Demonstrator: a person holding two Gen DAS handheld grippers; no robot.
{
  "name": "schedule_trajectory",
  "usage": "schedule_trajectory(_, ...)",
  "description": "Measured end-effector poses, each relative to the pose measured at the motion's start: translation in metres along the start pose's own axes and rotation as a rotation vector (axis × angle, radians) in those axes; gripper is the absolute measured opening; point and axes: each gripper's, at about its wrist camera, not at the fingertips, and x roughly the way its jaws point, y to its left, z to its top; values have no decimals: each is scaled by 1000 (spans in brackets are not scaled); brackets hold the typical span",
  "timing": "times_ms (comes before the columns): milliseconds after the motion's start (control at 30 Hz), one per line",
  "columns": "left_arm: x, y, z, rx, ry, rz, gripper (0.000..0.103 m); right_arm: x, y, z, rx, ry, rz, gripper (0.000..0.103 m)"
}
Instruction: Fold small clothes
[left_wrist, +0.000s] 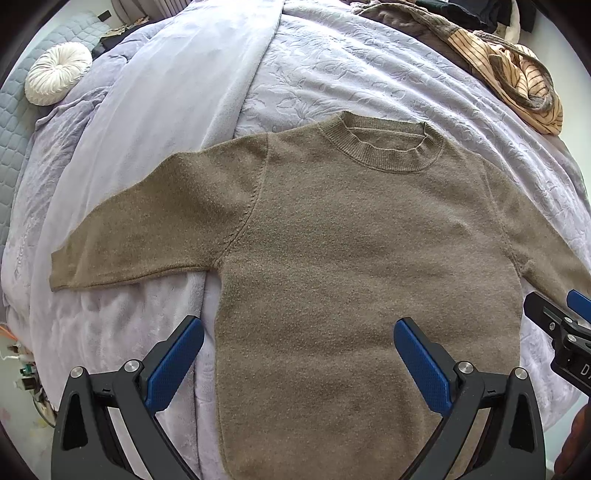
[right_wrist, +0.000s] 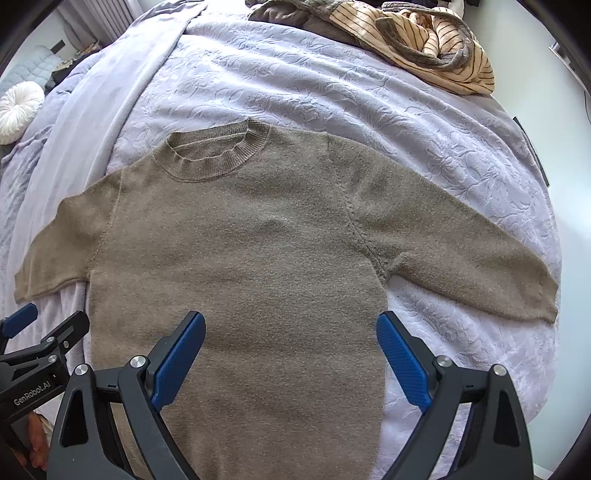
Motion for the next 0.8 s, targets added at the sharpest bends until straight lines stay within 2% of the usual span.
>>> schedule_trajectory(800, 4, 0, 6, -4, 18, 7, 103, 5, 5, 5, -7, 12, -21, 95)
